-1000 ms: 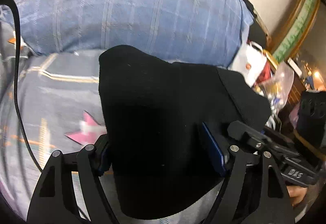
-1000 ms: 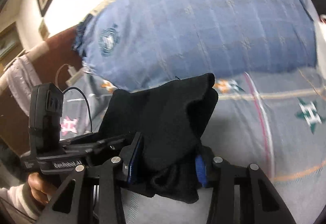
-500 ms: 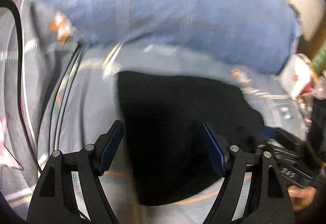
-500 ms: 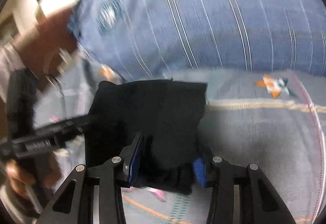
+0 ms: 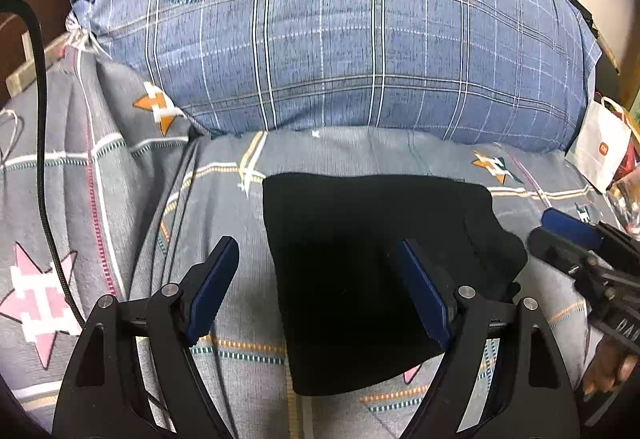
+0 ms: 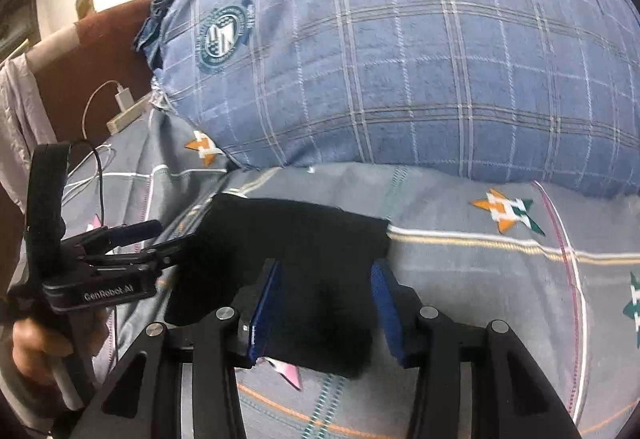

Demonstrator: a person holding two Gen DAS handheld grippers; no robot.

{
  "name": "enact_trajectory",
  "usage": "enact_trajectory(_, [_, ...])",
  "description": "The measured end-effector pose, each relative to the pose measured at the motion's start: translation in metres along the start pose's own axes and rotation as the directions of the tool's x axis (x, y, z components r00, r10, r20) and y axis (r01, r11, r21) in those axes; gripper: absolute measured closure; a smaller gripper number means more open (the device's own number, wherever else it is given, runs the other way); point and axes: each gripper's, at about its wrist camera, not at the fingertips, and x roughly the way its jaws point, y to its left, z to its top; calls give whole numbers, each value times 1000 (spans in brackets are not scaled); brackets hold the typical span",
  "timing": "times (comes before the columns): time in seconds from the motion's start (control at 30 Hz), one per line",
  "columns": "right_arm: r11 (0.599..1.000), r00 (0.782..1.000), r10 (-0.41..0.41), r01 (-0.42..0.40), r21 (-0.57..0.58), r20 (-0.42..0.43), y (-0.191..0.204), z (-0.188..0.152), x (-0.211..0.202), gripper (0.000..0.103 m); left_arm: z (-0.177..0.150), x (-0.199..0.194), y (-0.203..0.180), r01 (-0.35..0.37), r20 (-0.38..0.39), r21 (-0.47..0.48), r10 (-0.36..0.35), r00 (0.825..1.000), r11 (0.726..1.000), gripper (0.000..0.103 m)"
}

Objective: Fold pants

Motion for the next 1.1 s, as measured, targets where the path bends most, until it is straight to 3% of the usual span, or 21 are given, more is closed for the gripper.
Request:
enact_trajectory(0.4, [998,997,-6,10,54,-75,1,-8,49,57,-13,32,-1,-43,-62,-11,42,997,999,21])
enact_trajectory(0.63, [1000,995,-15,17,14,-96,1,-20,72,56,-16,49,-5,-37,-70,-12,36,997,999,20])
enact_trajectory(0.83, [999,997,7,-3,50,-74,0,-19,54,56,-17,34,-9,-62,-33,-7,61,998,998,21])
enact_trajectory(1.1, [998,998,-56,56,5,18,19,-19,6,55,-25,-15,-16,-106,87,-7,106,990,994,21])
